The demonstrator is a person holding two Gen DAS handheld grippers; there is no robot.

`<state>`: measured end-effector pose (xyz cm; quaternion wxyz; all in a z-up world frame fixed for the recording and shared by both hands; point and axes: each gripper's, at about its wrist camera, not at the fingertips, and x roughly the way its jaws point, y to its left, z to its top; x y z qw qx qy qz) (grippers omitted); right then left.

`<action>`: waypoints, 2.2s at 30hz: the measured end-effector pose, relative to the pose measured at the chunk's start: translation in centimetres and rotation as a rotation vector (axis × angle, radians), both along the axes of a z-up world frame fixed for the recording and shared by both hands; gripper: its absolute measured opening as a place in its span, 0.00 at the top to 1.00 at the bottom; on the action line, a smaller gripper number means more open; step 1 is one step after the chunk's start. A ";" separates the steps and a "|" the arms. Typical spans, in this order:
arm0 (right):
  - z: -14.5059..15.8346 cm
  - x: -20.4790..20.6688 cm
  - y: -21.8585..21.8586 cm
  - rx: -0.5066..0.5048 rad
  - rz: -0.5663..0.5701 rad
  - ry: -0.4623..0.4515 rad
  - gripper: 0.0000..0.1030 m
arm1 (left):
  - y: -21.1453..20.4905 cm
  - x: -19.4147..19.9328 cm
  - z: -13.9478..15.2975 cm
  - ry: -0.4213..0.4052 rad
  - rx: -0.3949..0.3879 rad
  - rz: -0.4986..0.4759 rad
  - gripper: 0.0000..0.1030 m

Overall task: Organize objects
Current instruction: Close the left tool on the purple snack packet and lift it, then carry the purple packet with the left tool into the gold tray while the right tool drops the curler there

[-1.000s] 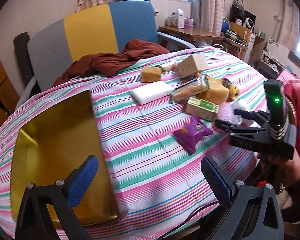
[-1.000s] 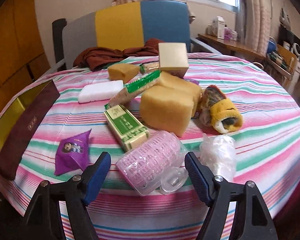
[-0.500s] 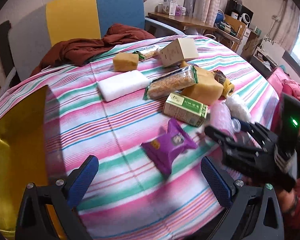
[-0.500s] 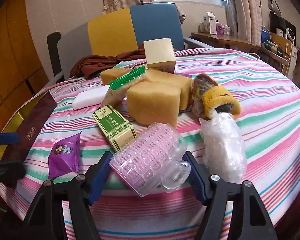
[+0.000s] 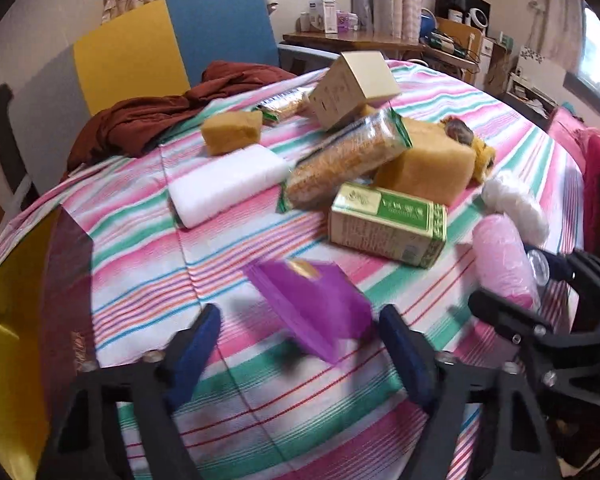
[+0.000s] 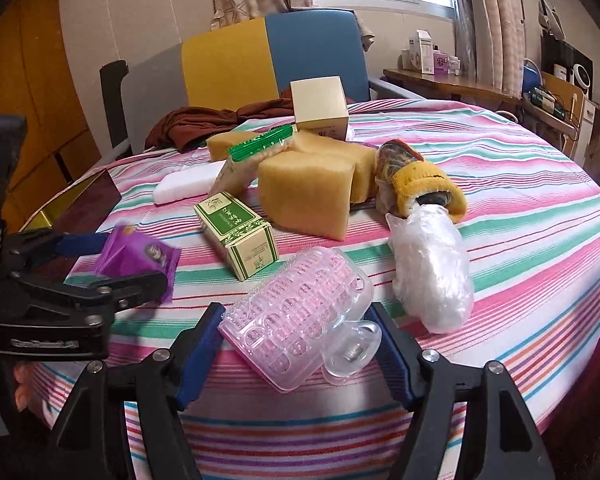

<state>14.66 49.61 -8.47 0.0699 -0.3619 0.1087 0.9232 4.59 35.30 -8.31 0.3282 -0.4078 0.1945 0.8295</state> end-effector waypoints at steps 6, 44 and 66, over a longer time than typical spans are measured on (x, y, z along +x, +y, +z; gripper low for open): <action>0.0 0.0 -0.1 0.009 0.001 0.002 0.30 | -0.8 0.2 -0.1 -0.017 0.073 -0.002 0.44; 0.5 0.0 -1.5 0.007 0.020 -0.015 0.30 | -4.2 0.2 1.2 -0.064 0.202 0.051 0.66; 7.6 -6.1 -13.2 0.010 0.278 0.072 0.30 | -16.9 -1.7 7.0 -0.035 0.313 0.208 0.66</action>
